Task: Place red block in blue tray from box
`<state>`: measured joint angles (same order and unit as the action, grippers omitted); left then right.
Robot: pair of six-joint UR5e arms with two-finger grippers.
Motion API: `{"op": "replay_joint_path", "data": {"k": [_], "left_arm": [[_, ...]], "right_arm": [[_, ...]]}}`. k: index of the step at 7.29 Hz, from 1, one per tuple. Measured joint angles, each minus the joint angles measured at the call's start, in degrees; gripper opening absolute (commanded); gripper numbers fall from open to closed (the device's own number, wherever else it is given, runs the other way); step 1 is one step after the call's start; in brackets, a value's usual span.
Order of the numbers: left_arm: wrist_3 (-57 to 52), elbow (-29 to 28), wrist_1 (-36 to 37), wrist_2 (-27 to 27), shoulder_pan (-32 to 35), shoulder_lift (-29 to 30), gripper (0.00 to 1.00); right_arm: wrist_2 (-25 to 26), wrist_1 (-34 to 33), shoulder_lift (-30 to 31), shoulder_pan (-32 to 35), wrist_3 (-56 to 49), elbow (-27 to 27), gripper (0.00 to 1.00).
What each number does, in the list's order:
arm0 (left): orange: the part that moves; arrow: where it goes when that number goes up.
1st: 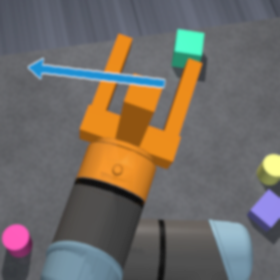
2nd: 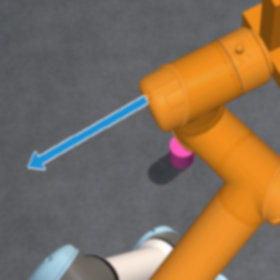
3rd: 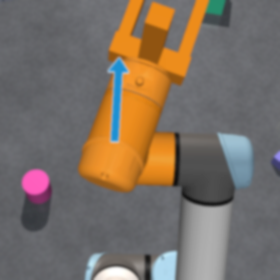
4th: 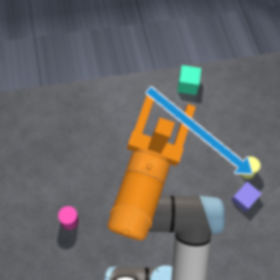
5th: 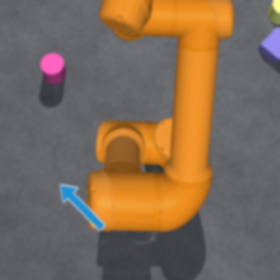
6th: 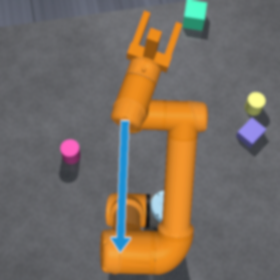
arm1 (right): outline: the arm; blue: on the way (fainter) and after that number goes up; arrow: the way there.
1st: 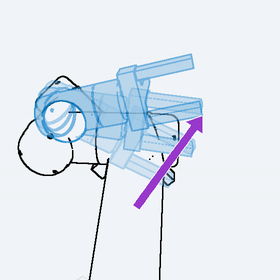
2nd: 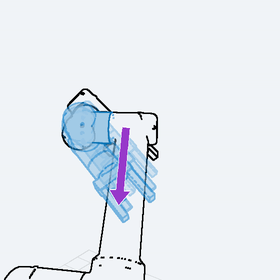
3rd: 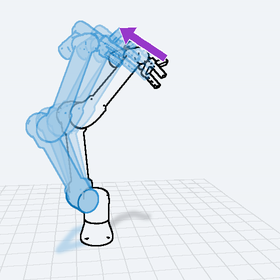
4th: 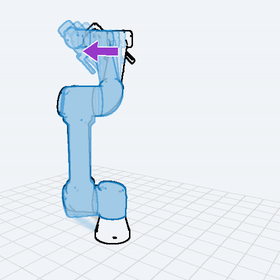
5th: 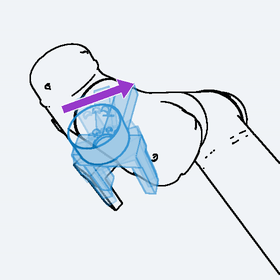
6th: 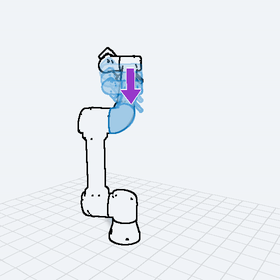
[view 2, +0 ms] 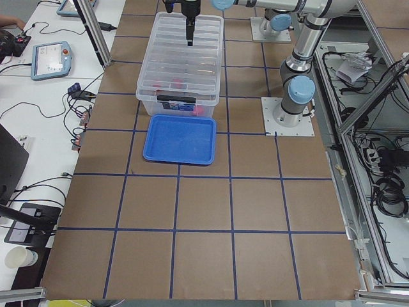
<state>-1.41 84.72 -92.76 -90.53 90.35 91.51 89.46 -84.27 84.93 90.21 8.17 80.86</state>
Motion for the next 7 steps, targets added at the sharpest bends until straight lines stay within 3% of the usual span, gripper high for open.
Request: {"op": "replay_joint_path", "data": {"k": [7], "left_arm": [[-0.08,-0.48,0.11,0.12,0.00,0.79,1.00]], "right_arm": [[0.65,-0.83,-0.25,0.35,-0.08,0.08,1.00]]}}
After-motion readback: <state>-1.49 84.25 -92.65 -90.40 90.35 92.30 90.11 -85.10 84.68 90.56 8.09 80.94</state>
